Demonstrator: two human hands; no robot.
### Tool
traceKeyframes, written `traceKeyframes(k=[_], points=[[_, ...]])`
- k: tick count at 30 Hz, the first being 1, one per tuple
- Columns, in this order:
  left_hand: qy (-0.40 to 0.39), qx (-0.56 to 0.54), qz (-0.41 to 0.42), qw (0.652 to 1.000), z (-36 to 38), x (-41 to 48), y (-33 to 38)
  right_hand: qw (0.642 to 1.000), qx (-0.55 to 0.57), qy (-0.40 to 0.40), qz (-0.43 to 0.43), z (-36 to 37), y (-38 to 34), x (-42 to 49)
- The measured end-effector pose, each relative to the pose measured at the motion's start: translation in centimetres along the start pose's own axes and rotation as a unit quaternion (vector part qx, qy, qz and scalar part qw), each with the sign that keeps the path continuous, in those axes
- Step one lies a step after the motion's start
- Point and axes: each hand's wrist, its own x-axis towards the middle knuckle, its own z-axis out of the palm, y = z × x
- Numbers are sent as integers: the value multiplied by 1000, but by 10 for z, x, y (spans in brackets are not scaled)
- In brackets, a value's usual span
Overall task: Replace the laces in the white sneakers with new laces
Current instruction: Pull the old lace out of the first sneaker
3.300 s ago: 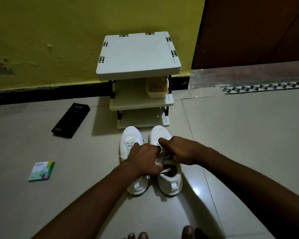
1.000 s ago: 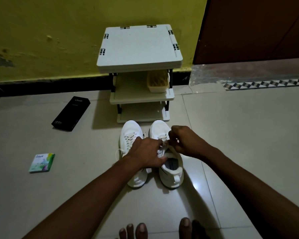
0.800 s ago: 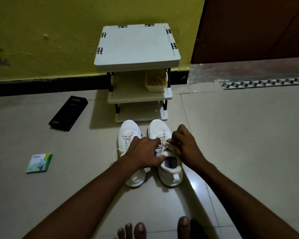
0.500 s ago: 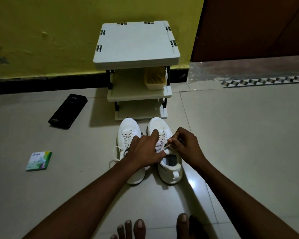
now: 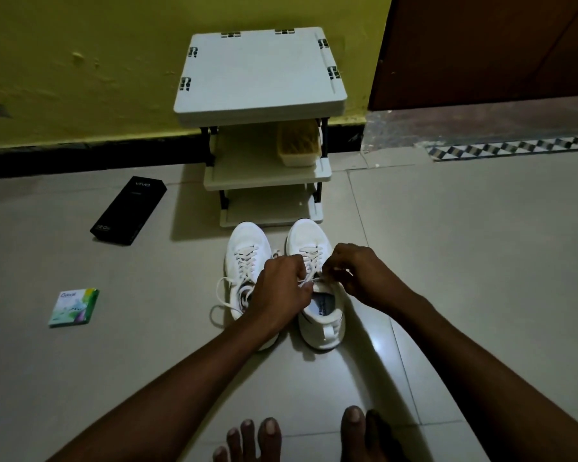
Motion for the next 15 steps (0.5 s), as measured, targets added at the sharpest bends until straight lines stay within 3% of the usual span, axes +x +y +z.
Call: traceKeyframes(k=[5,12,15], points=[[6,-5,-20,1000,-1,-3,7,995,64,65,46,17,-12,-3],[40,25,-14,999,2,-8,19,996,70,54,16,24,-14,-15],[42,12,-42,998,0,-8,21,987,121,90,53,28,-16,-17]])
